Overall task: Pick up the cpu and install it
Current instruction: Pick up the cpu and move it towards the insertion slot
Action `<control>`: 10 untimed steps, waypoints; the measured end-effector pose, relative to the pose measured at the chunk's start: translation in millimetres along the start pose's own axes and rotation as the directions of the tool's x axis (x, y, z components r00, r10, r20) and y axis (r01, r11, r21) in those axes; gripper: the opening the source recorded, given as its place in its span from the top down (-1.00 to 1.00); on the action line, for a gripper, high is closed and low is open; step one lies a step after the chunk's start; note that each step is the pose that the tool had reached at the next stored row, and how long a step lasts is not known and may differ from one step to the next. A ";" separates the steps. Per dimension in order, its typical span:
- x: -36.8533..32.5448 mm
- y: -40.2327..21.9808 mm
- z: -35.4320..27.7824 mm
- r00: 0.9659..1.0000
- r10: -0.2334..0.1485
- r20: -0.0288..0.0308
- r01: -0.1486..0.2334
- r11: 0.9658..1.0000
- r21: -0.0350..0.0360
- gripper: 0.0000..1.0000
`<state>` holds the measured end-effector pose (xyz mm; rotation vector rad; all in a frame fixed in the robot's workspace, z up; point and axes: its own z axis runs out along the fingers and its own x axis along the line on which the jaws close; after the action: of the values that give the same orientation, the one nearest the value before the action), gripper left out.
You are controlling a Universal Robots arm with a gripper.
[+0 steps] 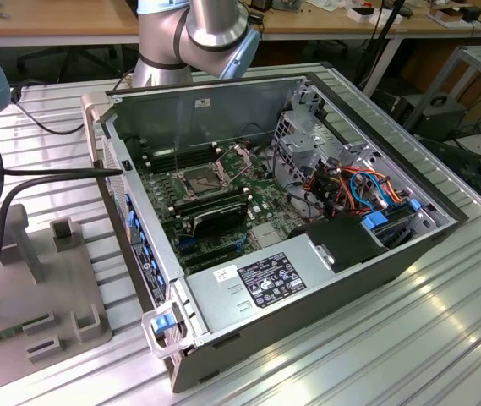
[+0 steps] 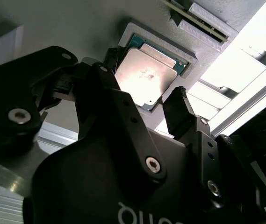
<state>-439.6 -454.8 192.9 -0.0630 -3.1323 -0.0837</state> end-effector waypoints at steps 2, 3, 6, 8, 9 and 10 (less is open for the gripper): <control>0.0 0.0 0.2 1.000 -0.020 -0.001 0.020 1.000 0.000 -0.33; 0.0 0.0 0.3 0.999 -0.033 -0.002 0.033 0.999 0.000 -0.33; 0.0 0.0 0.3 0.999 -0.043 -0.002 0.043 0.999 0.000 -0.33; 0.0 0.0 0.3 0.999 -0.043 -0.002 0.043 0.999 0.000 -0.33; -0.2 0.2 0.5 0.999 -0.044 -0.002 0.044 0.999 0.000 -0.33; -0.2 0.3 0.5 0.999 -0.044 -0.002 0.044 0.999 0.000 -0.33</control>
<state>-439.4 -454.5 192.5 0.0054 -3.1320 -0.0837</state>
